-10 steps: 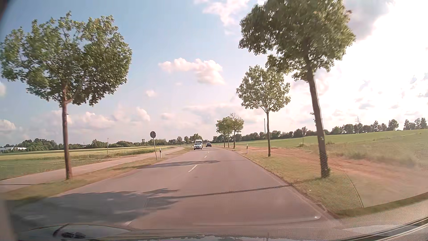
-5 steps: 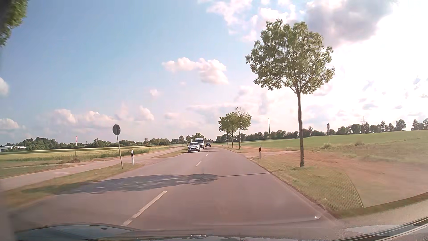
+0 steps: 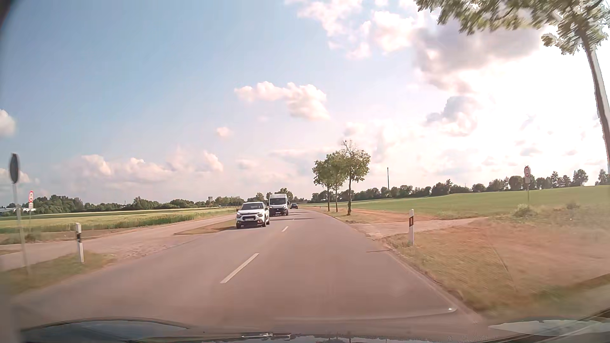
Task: Follow the waypoints while adhering to traffic rules and regulations
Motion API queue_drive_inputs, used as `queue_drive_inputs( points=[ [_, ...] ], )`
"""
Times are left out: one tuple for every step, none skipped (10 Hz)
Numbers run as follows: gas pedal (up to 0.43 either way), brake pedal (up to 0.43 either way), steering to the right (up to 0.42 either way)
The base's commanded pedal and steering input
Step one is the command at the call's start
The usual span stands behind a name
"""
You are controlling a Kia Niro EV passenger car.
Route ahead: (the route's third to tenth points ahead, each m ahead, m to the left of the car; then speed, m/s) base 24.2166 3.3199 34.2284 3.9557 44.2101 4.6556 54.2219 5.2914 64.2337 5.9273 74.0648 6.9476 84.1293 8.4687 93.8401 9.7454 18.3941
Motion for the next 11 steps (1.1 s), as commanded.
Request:
queue_drive_inputs(
  points=[
    [0.189,0.012,-0.009],
    [0.189,0.012,-0.01],
    [0.189,0.012,-0.01],
    [0.189,0.012,-0.011],
    [0.189,0.012,-0.012],
    [0.189,0.012,-0.013],
    [0.189,0.012,-0.013],
    [0.189,0.012,-0.013],
    [0.189,0.012,-0.013],
    [0.189,0.012,-0.013],
    [0.189,0.012,-0.013]
  ],
)
